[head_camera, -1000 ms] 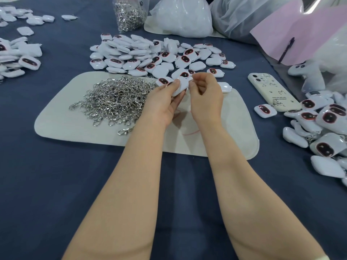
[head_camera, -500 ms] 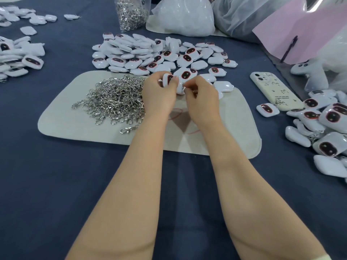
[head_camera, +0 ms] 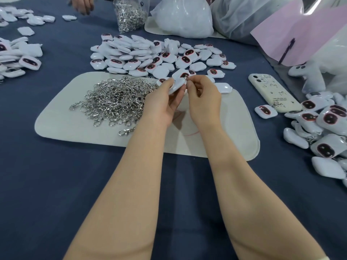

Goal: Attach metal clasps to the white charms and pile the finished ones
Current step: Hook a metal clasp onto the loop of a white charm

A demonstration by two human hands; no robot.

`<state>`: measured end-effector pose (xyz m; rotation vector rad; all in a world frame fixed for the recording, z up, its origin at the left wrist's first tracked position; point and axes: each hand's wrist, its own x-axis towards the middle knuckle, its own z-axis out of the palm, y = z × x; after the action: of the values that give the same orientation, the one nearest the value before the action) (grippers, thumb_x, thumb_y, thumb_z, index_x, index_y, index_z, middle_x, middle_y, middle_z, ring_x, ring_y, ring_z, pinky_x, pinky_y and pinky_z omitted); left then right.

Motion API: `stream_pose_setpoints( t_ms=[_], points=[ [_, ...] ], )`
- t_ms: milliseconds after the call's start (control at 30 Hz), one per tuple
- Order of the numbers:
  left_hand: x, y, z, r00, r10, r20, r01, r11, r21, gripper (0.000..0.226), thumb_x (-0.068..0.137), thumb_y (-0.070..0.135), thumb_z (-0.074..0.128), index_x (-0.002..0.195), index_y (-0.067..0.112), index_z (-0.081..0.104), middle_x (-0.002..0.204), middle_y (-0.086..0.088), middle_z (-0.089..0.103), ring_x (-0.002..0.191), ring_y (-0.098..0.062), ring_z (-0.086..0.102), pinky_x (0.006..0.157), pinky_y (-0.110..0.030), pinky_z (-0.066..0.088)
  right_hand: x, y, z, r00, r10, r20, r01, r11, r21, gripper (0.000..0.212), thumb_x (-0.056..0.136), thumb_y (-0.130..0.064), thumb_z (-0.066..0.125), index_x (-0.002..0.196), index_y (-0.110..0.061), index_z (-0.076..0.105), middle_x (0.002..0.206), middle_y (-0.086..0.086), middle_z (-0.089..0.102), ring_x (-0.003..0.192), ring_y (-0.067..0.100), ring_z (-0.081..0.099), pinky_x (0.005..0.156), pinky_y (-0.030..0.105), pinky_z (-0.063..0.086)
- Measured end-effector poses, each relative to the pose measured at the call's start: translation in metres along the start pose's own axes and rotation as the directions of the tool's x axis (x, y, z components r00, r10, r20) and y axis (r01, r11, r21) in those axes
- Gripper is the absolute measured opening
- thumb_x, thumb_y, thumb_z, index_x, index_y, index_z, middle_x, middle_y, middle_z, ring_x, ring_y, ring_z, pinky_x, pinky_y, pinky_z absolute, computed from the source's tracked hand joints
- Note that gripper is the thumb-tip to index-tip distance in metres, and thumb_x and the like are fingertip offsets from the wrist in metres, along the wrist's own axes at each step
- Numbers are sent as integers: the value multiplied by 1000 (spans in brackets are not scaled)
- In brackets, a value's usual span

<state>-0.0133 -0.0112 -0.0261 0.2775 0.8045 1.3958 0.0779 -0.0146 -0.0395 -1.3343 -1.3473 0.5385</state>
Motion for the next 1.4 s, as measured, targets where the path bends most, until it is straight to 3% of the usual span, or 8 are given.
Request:
stream_pose_setpoints(
  t_ms=[367, 500, 600, 900, 1067, 1133, 1267, 1400],
  points=[
    [-2, -5, 5, 998, -67, 14, 65, 994, 85, 13, 94, 8, 55, 81, 5, 58, 73, -7, 67, 48, -12, 66, 44, -18, 53, 0, -3, -3, 994, -11, -106, 16, 999, 49, 14, 94, -4, 49, 102, -8, 61, 81, -16, 57, 73, -15, 52, 70, 3, 39],
    [-4, -5, 6, 1000, -23, 18, 16, 953, 301, 11, 95, 17, 53, 86, 16, 58, 63, 5, 67, 51, -4, 64, 52, -26, 49, -1, -6, -4, 993, -49, -111, 48, 999, -15, 17, 92, -1, 47, 100, -5, 61, 87, -6, 60, 82, 5, 55, 74, 8, 40],
    [-5, -4, 7, 986, 164, 42, -169, 922, 347, 8, 95, 11, 53, 99, 11, 60, 91, -10, 66, 70, -16, 66, 59, -28, 58, -1, -5, -4, 988, -109, -107, 98, 990, -106, 18, 91, 1, 44, 100, -1, 60, 96, 7, 63, 93, 24, 56, 83, 28, 44],
    [-5, -4, 5, 765, 569, 302, -551, 334, 765, 29, 92, 18, 54, 119, 15, 61, 104, 6, 58, 106, -16, 58, 94, -28, 46, 0, 0, -4, 981, -191, -37, 173, 942, -288, 16, 92, 0, 43, 96, -1, 58, 97, 11, 61, 94, 30, 51, 76, 29, 36],
    [-2, -3, 0, 778, 587, 225, -501, 363, 786, 32, 94, 20, 50, 124, 12, 58, 112, -1, 60, 107, -18, 58, 96, -24, 43, 0, 0, -2, 974, -212, 85, 229, 911, -343, 19, 91, 1, 43, 98, -1, 60, 99, 13, 62, 94, 31, 51, 79, 31, 37],
    [-3, -3, -2, 714, 634, 299, -501, 163, 850, 36, 96, 21, 48, 130, 12, 54, 121, -5, 62, 105, -14, 56, 87, -15, 37, 1, 0, -1, 967, -203, 153, 246, 899, -362, 19, 91, 1, 42, 99, -1, 59, 99, 14, 62, 93, 31, 51, 78, 32, 37],
    [-4, -7, -4, 646, 595, 478, -473, -179, 863, 40, 96, 26, 47, 134, 19, 50, 121, -8, 62, 111, -25, 56, 87, -29, 40, 1, 3, -3, 957, -71, 282, 186, 894, -408, 13, 88, -2, 43, 89, -7, 55, 95, 16, 62, 84, 28, 52, 75, 37, 40],
    [-2, -10, -4, 675, 596, 436, -499, -66, 864, 35, 95, 25, 49, 130, 19, 53, 113, -4, 64, 103, -22, 58, 78, -20, 35, 0, 5, -4, 980, 23, 199, 32, 962, -271, 18, 92, -4, 45, 103, -5, 59, 96, 5, 62, 85, 18, 53, 72, 19, 40]
  ],
)
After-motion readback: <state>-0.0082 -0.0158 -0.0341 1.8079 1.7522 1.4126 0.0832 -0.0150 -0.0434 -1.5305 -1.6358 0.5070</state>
